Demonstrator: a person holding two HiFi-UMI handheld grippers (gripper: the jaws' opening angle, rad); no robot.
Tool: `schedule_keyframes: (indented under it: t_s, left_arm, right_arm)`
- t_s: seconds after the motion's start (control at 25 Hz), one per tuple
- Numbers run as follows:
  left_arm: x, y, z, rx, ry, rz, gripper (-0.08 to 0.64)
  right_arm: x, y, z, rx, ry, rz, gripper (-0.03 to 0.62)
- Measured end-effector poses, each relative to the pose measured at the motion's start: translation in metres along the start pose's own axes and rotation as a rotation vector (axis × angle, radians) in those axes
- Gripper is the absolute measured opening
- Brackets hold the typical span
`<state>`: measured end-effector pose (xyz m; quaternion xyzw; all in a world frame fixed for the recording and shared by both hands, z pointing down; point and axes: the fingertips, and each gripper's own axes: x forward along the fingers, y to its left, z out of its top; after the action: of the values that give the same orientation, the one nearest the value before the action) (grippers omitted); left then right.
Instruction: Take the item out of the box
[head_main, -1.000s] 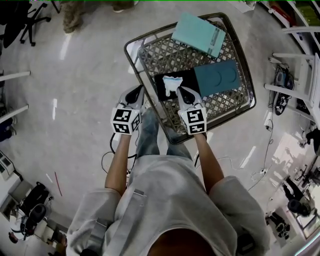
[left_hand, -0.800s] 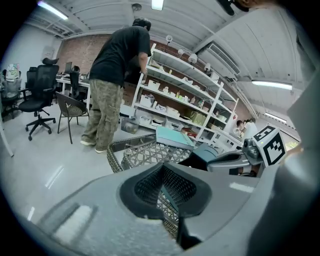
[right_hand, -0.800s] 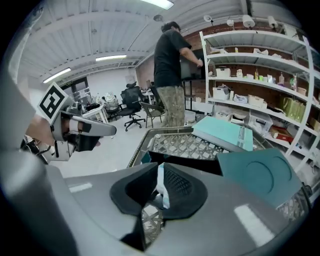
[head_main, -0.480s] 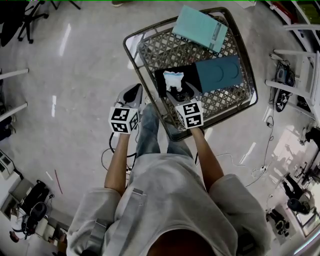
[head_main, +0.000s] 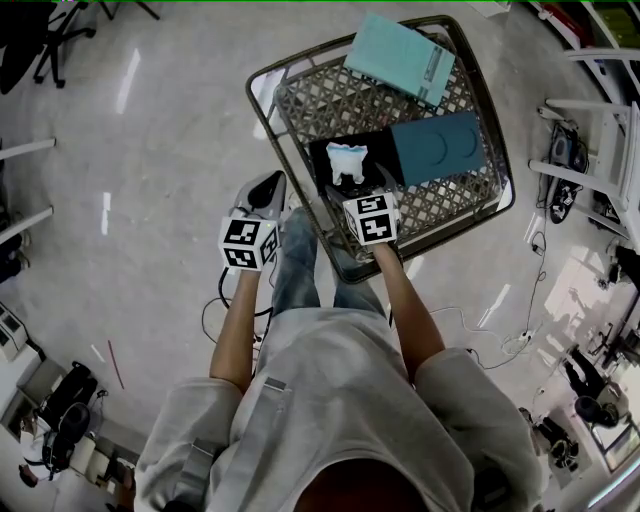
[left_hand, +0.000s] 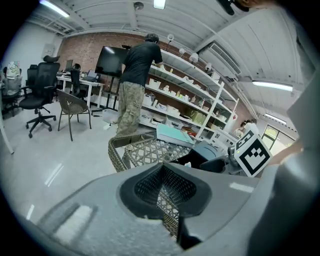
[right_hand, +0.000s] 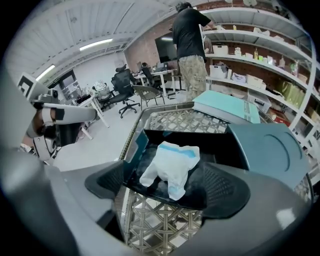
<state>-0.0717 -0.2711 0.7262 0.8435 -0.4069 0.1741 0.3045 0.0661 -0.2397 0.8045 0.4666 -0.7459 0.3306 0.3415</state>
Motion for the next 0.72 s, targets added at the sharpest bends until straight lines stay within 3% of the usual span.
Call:
schedule_keyframes:
  t_s: [0.72]
  left_arm:
    - [0.002, 0.008, -0.004, -0.013, 0.008, 0.008, 0.005]
  right_arm:
    - [0.031, -0.008, -0.007, 0.028, 0.192, -0.069, 0.445]
